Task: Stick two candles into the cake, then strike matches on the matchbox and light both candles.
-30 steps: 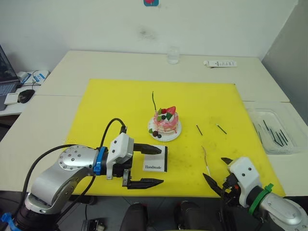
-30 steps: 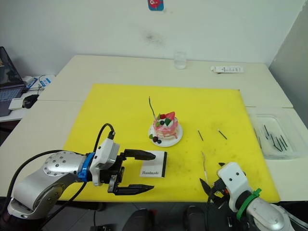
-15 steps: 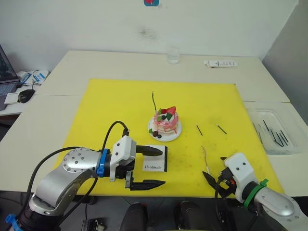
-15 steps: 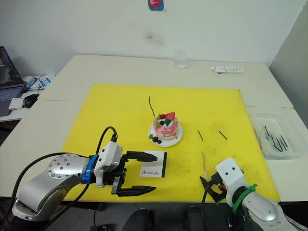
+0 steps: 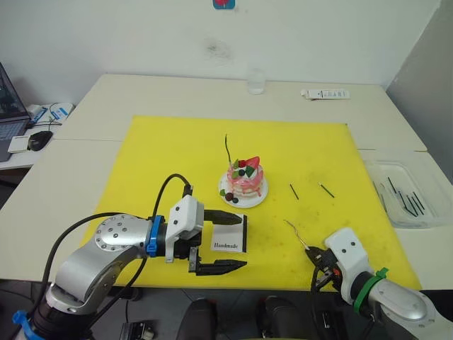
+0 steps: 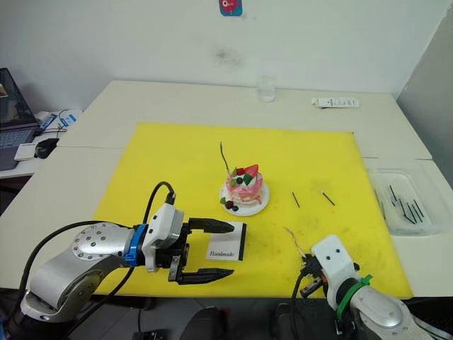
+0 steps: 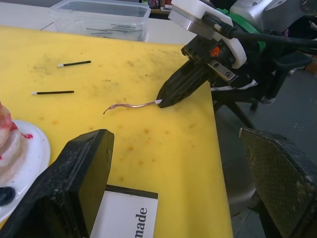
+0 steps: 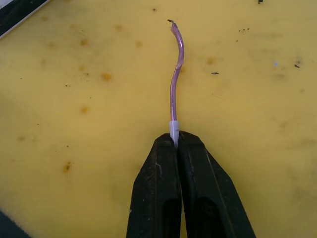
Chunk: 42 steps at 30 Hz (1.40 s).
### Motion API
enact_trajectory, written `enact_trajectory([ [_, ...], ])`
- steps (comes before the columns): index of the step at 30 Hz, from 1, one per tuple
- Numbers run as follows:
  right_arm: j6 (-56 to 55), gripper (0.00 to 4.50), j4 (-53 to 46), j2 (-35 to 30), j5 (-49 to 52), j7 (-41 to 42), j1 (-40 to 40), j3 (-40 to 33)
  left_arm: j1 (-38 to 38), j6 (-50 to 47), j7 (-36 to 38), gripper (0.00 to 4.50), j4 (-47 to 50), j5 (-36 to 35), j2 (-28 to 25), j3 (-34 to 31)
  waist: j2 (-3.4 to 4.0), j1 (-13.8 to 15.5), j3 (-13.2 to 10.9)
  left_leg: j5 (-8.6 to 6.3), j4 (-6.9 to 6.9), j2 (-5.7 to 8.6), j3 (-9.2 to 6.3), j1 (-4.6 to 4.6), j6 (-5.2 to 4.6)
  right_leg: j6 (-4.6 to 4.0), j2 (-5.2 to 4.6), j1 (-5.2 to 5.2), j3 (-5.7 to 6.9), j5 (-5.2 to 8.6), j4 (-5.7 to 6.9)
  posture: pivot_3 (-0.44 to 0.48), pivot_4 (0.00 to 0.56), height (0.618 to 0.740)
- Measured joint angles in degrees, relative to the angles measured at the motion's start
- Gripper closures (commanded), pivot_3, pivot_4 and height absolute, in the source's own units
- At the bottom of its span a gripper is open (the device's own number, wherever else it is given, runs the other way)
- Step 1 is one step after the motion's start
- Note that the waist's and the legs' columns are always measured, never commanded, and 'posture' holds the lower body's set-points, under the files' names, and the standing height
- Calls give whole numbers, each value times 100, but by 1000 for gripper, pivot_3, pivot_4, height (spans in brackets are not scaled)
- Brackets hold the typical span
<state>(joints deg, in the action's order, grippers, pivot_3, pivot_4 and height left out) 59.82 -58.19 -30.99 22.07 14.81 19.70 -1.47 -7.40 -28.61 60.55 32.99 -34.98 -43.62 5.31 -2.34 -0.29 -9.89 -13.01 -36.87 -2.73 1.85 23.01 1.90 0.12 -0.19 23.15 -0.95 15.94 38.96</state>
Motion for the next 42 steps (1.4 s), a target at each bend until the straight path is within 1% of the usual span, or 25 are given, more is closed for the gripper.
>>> enact_trajectory([
  [2,26,4464,3,-87,533,-66,-85,-395,-5,-13,-16,0,9,-11,2,0,0,0,0,0,0,0,0,1,0,1,1,0,-1,-1,0,0,150,740],
  [4,84,4464,6,-356,1228,-96,-238,-937,-5,-34,-35,0,31,-18,4,2,0,0,0,0,0,2,1,1,0,2,2,0,-1,-1,0,0,150,740],
  [6,177,4464,5,-706,1762,-8,-360,-1436,-5,-87,-50,0,44,-34,12,3,1,1,-1,0,1,4,1,1,0,2,4,0,-2,-2,0,0,150,740],
  [8,365,4464,14,-1219,2177,295,-401,-2023,-4,-124,-80,0,55,-76,27,9,1,1,-1,0,0,3,0,3,0,2,5,0,0,-1,-1,0,150,740],
  [11,293,4464,239,-2022,2178,1022,-199,-2607,-7,-163,-94,0,84,-122,67,44,1,9,-2,0,2,5,-2,4,-1,1,6,-1,2,-1,-6,0,150,740],
  [12,120,4464,462,-2308,2029,1358,19,-2776,-9,-195,-96,0,100,-147,68,58,0,13,-2,0,2,4,-2,4,-1,1,6,-1,3,0,-8,0,150,740],
  [14,-469,4464,909,-2657,1506,1960,531,-2905,-17,-199,-97,0,117,-143,69,87,-1,16,-2,-1,3,6,-3,4,-2,0,7,-2,4,1,-11,0,150,740],
  [15,-691,4464,1106,-2731,1314,2167,686,-2909,-20,-191,-95,0,123,-135,69,115,-2,15,-2,-1,3,6,-3,4,-2,0,7,-3,4,2,-11,0,150,740],
  [16,-1052,4464,1368,-2757,1051,2459,878,-2926,-24,-185,-93,0,128,-125,70,155,-2,15,-3,-1,3,6,-2,5,-2,1,8,-2,4,2,-11,0,150,740],
  [19,-1841,4464,1937,-2807,568,3098,1132,-2930,-123,-234,-142,0,151,-134,115,182,-2,15,-3,-1,1,5,-3,4,-2,1,12,-2,3,1,-9,0,150,740],
  [24,-2498,4464,2648,-2738,177,3647,1238,-2925,-270,-421,-308,0,336,-231,158,216,-2,12,-3,0,-1,7,-2,3,-2,3,13,-4,2,0,-6,0,150,740],
  [29,-2773,4464,3101,-2676,-58,3908,1213,-2876,-456,-645,-509,0,378,-314,285,326,-1,10,-2,0,-3,8,-2,3,-2,3,16,-4,1,0,-4,0,150,740],
  [34,-2812,4464,3184,-2683,-62,4261,1231,-2877,-521,-741,-602,0,468,-336,327,332,0,11,-2,0,-2,7,-3,2,-2,3,20,-5,2,0,-3,0,150,740],
  [38,-2821,4464,3264,-2685,-114,4385,1219,-2873,-559,-765,-612,0,469,-338,331,333,0,12,-2,0,-4,9,-2,2,-1,3,21,-6,1,0,-3,0,150,740],
  [40,-2813,3977,3396,-2679,-166,4378,1108,-2839,-596,-789,-617,0,468,-338,343,335,0,10,-2,0,-6,9,0,2,-2,4,21,-7,-2,-1,-3,0,150,740],
  [41,-2815,3807,3459,-2673,-192,4372,1060,-2828,-616,-811,-619,0,468,-338,346,340,0,10,-2,0,-7,10,0,2,-1,5,21,-7,-2,-1,-3,0,150,740],
  [42,-2820,3501,3530,-2663,-234,4371,1028,-2817,-638,-830,-623,0,469,-337,346,342,0,13,-2,0,-7,11,-1,2,-1,5,21,-7,0,-1,-3,0,150,740],
])
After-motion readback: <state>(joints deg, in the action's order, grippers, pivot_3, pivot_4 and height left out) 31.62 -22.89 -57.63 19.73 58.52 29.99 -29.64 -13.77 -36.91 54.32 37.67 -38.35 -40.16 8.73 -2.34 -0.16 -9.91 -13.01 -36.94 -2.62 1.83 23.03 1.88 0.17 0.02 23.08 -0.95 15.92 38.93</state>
